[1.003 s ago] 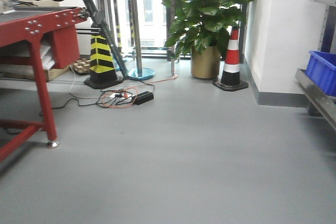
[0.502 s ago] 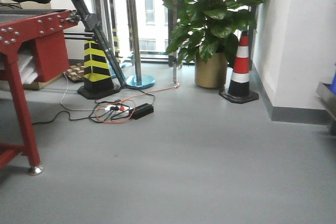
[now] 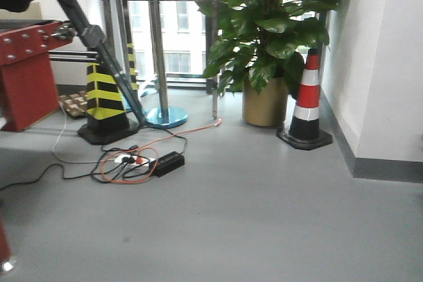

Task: Stack silver trays without gaps
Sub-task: 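Carry the tray in both grippers while driving across the room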

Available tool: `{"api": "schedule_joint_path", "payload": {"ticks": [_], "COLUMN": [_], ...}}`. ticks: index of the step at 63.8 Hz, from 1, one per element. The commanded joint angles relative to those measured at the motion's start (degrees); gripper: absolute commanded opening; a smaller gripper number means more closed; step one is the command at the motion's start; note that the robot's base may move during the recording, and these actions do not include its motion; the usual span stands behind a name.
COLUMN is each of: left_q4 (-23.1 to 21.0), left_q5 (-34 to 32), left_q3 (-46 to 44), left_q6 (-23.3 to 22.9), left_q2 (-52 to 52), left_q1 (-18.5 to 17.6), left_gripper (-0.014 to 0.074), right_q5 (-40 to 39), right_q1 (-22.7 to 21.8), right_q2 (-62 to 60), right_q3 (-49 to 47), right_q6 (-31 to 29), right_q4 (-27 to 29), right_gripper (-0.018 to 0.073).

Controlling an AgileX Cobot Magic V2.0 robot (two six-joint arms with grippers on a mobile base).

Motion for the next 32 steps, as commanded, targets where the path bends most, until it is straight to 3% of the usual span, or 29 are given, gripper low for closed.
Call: {"api": "schedule_joint_path", "payload": {"ticks": [1,32], "left_q4": [0.71,0.61], "left_q5": [3.37,3.37], "left_q3": [-1.39,-1.39], "left_q6": [1.77,1.77], "left_q2": [-2.11,-2.11], "left_q1": [-0.49,-0.49], "left_gripper": [-0.0048,-0.0048], "right_q5": [1.91,1.88], "right_q1": [0.0,0.0], "right_q2": [-2.51,-2.45], "right_q3": [-1.67,-1.67], "right_q6": [-1.05,-1.05], "right_q4": [-1.1,-1.1], "right_gripper": [0.0056,0.0056]}}
